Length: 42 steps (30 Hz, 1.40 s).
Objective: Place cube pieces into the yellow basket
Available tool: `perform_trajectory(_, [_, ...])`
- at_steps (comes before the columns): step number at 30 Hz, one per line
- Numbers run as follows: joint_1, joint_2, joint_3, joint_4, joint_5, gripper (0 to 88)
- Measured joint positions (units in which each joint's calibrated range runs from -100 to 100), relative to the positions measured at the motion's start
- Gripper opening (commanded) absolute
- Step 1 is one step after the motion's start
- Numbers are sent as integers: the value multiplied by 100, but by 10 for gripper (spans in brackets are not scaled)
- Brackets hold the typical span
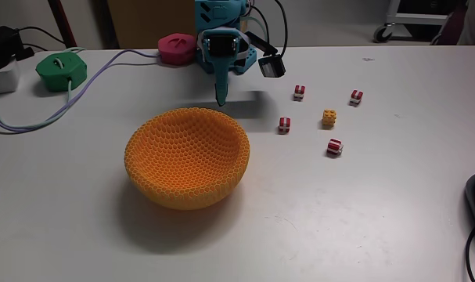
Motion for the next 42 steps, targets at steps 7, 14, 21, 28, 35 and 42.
perform_trajectory(7, [0, 0, 0, 0, 0, 0])
perform_trajectory(14, [648, 0, 0, 0, -357, 0])
perform_trajectory(21, [841, 59, 0, 0, -469, 0])
perform_trajectory(28, [-193, 2479, -2020, 555, -1748, 75])
perform_trajectory(35, [-2544, 6021, -2956, -1065, -4049, 268])
perform_trajectory(42, [-3337, 7290, -3232, -1597, -4933, 281])
